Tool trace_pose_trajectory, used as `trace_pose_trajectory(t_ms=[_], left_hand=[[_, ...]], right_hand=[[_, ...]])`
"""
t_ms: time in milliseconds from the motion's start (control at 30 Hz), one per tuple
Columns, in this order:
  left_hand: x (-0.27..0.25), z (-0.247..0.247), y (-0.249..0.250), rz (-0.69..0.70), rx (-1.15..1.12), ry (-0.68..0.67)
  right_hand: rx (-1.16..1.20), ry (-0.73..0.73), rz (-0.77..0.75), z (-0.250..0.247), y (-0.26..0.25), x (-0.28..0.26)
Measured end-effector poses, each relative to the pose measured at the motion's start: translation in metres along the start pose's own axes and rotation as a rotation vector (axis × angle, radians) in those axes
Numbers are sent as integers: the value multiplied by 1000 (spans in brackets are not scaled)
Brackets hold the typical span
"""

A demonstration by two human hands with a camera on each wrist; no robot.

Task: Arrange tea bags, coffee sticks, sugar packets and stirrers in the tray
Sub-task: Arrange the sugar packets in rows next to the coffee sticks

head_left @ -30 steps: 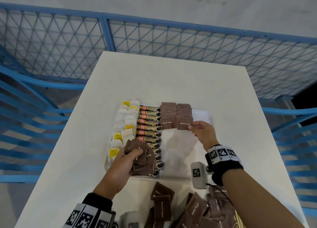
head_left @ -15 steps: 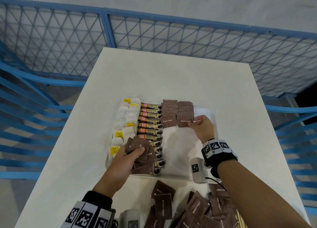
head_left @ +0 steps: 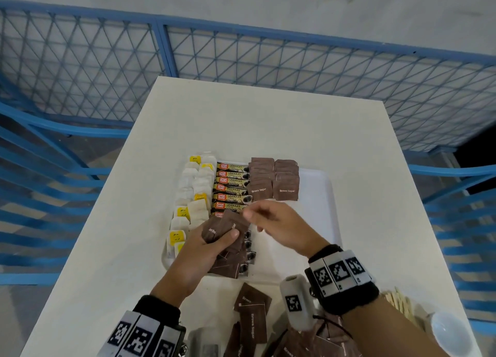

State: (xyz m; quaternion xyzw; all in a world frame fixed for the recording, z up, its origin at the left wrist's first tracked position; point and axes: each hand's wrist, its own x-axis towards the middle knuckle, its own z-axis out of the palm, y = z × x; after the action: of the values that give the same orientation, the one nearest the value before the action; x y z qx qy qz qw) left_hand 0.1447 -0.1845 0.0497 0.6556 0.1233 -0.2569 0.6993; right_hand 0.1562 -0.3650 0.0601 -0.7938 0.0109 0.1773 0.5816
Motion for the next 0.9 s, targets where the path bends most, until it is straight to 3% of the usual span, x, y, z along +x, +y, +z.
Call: trace_pose_trajectory(t_ms=[333,533,700,800,900], left_hand=[[-5,0,-1,-4,35,-42],[-5,-2,-5,-49,39,-28],[-5,1,-4,-66,11,4],[-3,1,-2,-87,4,21],[-1,-3,-2,-106,-30,36]], right_hand=[[260,74,22,11,5,-18],[305,-70,74,7,13,-25],[337,-92,114,4,17,-19],[336,-53,129,1,22,-12],[299,85,156,-7,31,0]])
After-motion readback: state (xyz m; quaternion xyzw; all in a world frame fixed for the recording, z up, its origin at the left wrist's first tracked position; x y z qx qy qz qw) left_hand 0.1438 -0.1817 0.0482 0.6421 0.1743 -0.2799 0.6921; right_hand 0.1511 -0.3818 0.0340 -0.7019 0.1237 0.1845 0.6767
